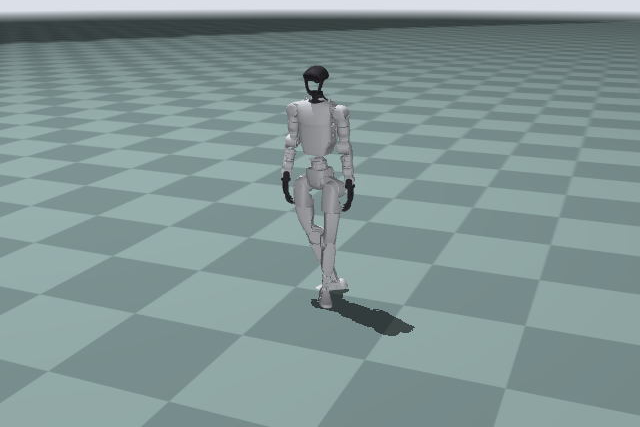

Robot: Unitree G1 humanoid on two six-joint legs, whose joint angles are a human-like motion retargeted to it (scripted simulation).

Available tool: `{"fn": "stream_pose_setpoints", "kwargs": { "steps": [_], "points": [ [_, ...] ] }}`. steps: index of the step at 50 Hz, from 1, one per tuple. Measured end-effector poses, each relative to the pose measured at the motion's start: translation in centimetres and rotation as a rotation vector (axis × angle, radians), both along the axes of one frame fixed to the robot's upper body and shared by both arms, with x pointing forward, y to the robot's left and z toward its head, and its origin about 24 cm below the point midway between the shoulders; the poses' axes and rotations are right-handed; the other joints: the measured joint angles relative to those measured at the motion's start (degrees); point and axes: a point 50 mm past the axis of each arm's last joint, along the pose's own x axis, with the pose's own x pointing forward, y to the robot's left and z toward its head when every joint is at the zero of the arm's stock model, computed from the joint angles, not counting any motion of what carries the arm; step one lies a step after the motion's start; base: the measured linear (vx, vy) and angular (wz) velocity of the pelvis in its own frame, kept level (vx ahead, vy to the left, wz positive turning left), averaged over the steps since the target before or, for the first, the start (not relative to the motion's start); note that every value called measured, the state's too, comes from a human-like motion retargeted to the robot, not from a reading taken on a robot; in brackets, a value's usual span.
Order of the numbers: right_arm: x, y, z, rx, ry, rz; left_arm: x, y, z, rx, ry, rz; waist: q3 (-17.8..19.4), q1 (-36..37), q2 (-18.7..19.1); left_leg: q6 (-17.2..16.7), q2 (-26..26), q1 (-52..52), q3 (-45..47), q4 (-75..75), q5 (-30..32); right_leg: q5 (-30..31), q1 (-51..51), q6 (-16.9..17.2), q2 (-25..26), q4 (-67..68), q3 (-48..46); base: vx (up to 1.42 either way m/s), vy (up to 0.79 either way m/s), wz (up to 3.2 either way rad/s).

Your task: In place motions

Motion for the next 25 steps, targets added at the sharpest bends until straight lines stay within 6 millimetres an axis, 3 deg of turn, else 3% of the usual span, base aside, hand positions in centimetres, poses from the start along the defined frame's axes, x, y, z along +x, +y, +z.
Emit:
{"fn": "stream_pose_setpoints", "kwargs": {
  "steps": [5,10,14,17,20,25],
  "points": [
    [-3.2,-1.9,-0.1,-0.083,0.132,0.007,1.9,0.6,0.1,-0.001,-0.062,-0.074,-1.72,-1.11,3.71,0.15,2.42,-0.14,-5.01,0.16,-1.61,4.59,-0.09,-2.95,-2.25,10.34,0.73,0.33,0.16,0.67],
    [-5.6,-2.7,-0.1,-0.099,0.206,-0.188,3.7,0.8,0.2,-0.009,-0.093,-0.147,-1.18,-7.71,8.18,1.02,4.81,-1.27,-13.8,0.63,-1.56,9.21,-9.43,-9.8,-8.2,33.51,18.1,0.27,0.08,1.68],
    [-6.7,-2.1,-0.1,-0.079,0.216,-0.395,5.3,1.3,0.4,-0.009,-0.107,-0.212,-0.08,-11.17,8.06,1.82,4.11,-3.25,-18.38,0.99,-0.74,10.02,-17.83,-5.8,0.24,35.77,38.35,0.09,-0.09,1.74],
    [-7.2,-1.6,-0.2,-0.058,0.224,-0.478,6.3,1.3,0.6,-0.009,-0.118,-0.237,1.22,-12.83,8.01,2.12,4.04,-4.37,-22.52,1.35,0.0,9.06,-20.67,-5.78,4.43,33.73,45.02,0.08,-0.15,1.65],
    [-7.5,-1.5,-0.2,-0.057,0.24,-0.446,6.6,1.1,0.6,-0.023,-0.124,-0.252,1.93,-13.06,7.42,2.4,3.46,-5.31,-26.43,1.56,0.56,6.69,-22.31,-6.41,5.32,29.48,47.19,0.08,-0.17,1.27],
    [-6.1,-1.6,-0.2,-0.073,0.213,-0.291,5.9,0.9,0.5,-0.046,-0.102,-0.273,3.7,-14.13,4.91,2.75,0.24,-5.38,-32.02,1.09,1.7,4.53,-23.51,-2.98,8.22,18.04,55.89,0.08,-0.15,1.19]
  ]
}}
